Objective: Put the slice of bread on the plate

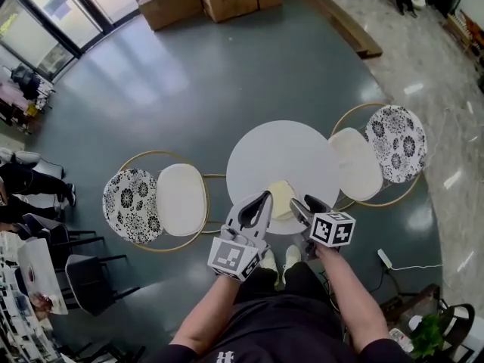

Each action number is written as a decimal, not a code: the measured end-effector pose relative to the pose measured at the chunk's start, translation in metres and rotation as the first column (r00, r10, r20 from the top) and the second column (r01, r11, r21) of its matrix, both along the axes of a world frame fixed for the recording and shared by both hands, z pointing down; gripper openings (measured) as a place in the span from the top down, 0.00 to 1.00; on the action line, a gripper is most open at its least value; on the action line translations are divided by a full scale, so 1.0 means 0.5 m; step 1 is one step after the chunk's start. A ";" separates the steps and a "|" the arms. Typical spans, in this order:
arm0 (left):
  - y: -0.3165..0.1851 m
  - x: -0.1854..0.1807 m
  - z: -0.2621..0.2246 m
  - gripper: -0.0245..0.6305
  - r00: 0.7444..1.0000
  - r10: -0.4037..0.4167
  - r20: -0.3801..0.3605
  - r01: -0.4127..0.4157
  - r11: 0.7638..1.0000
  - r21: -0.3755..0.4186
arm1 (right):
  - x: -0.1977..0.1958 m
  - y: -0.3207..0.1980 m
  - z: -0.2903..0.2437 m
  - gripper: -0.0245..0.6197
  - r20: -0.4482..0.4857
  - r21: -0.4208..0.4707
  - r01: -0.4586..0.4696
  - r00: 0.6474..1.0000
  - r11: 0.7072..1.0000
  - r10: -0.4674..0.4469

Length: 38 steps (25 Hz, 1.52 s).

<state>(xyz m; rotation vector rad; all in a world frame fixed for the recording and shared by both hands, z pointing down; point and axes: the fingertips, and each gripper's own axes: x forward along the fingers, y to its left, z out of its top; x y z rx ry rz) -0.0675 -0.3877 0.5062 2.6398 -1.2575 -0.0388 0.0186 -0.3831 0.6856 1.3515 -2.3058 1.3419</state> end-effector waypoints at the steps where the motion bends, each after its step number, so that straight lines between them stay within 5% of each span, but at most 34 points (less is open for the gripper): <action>1: 0.003 0.002 -0.012 0.96 1.000 0.000 -0.003 0.000 1.000 -0.001 | -0.009 -0.004 -0.034 0.59 0.005 0.029 0.023 1.000 0.999 -0.023; 8: 0.029 0.024 -0.099 0.96 1.000 0.007 -0.026 -0.007 1.000 0.010 | -0.043 -0.008 -0.254 0.62 0.073 0.229 0.133 0.985 0.964 -0.153; 19: 0.030 0.040 -0.196 0.96 0.999 -0.018 0.026 0.016 0.999 0.049 | -0.005 -0.009 -0.488 0.81 -0.125 0.517 0.161 0.986 0.841 -0.113; 28: 0.042 0.058 -0.267 0.96 1.000 -0.010 0.023 0.008 0.996 0.084 | -0.005 0.010 -0.618 0.93 -0.142 0.633 0.163 0.985 0.756 -0.094; 38: 0.051 0.061 -0.280 0.96 1.000 -0.007 0.028 0.004 0.997 0.081 | -0.025 0.032 -0.630 0.95 -0.173 0.650 0.188 0.980 0.736 -0.097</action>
